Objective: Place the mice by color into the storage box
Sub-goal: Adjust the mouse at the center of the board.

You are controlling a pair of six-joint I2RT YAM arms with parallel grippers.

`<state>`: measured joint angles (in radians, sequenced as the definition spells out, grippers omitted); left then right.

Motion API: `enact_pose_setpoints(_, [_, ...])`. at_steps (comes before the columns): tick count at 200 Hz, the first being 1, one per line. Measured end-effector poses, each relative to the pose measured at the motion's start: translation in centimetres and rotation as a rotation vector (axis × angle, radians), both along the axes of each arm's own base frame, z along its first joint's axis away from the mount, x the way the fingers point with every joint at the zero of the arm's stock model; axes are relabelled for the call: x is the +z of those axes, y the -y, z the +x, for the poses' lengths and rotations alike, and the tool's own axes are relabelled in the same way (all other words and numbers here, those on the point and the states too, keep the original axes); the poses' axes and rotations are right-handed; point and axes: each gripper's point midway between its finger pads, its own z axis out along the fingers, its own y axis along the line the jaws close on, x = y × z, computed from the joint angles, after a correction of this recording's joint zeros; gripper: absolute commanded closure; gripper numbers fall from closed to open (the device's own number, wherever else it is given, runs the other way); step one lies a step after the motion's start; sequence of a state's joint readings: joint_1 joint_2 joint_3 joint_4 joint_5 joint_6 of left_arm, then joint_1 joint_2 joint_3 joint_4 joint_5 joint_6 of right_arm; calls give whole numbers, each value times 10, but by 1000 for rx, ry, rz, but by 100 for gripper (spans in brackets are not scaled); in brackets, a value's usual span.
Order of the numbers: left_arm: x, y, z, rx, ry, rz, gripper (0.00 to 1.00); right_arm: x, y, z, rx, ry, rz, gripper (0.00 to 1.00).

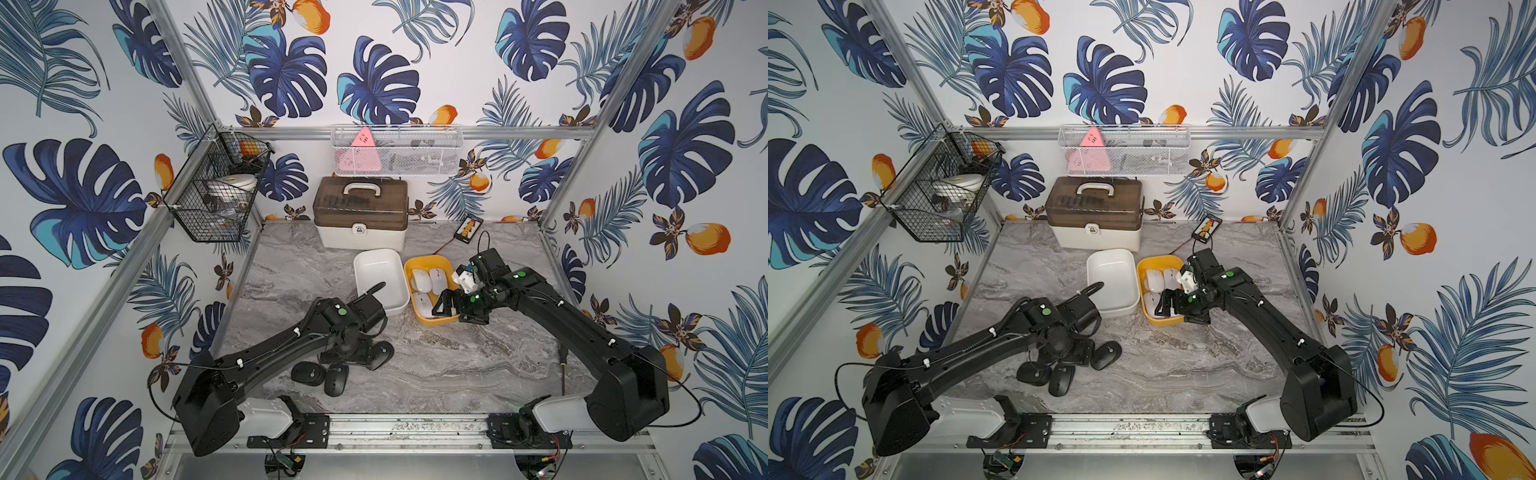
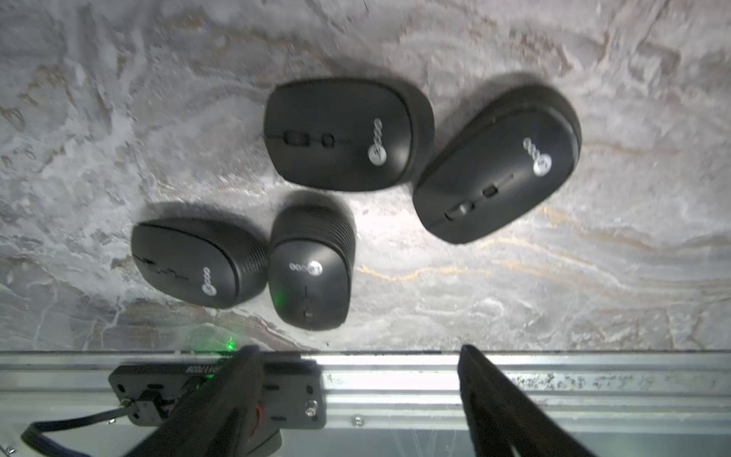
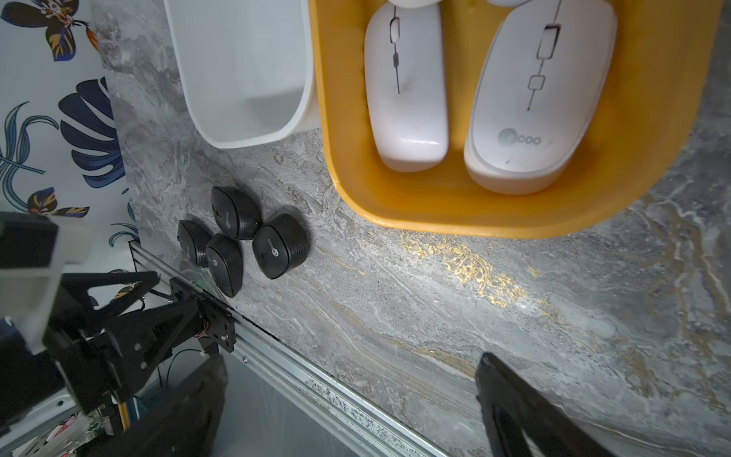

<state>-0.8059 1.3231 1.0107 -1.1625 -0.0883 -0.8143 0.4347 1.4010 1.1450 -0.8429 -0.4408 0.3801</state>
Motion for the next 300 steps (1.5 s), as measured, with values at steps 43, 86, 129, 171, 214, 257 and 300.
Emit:
enact_pose_setpoints(43, [-18, 23, -27, -50, -3, 101, 19, 9, 1, -10, 21, 25, 26, 0])
enact_pose_setpoints(86, [-29, 66, 3, -42, 67, 115, 27, 3, 19, -32, 5, 4, 6, 0])
enact_pose_setpoints(129, [-25, 73, 63, 35, 152, 103, 83, 11, 40, -36, -34, 15, -1, 1])
enact_pose_setpoints(171, [-37, 63, 103, 84, 167, 126, 92, 13, 48, -40, -32, 5, -10, 2])
enact_pose_setpoints(214, [-60, 65, 117, 91, 147, 139, 95, 15, 47, -40, -23, -7, -9, 2])
enact_pose_setpoints(257, [-74, 73, 123, 89, 145, 125, 95, 16, 46, -39, -17, -10, -8, 2])
enact_pose_setpoints(300, [-78, 93, 108, 23, 147, 104, 95, 16, 45, -40, -14, -14, -1, 2])
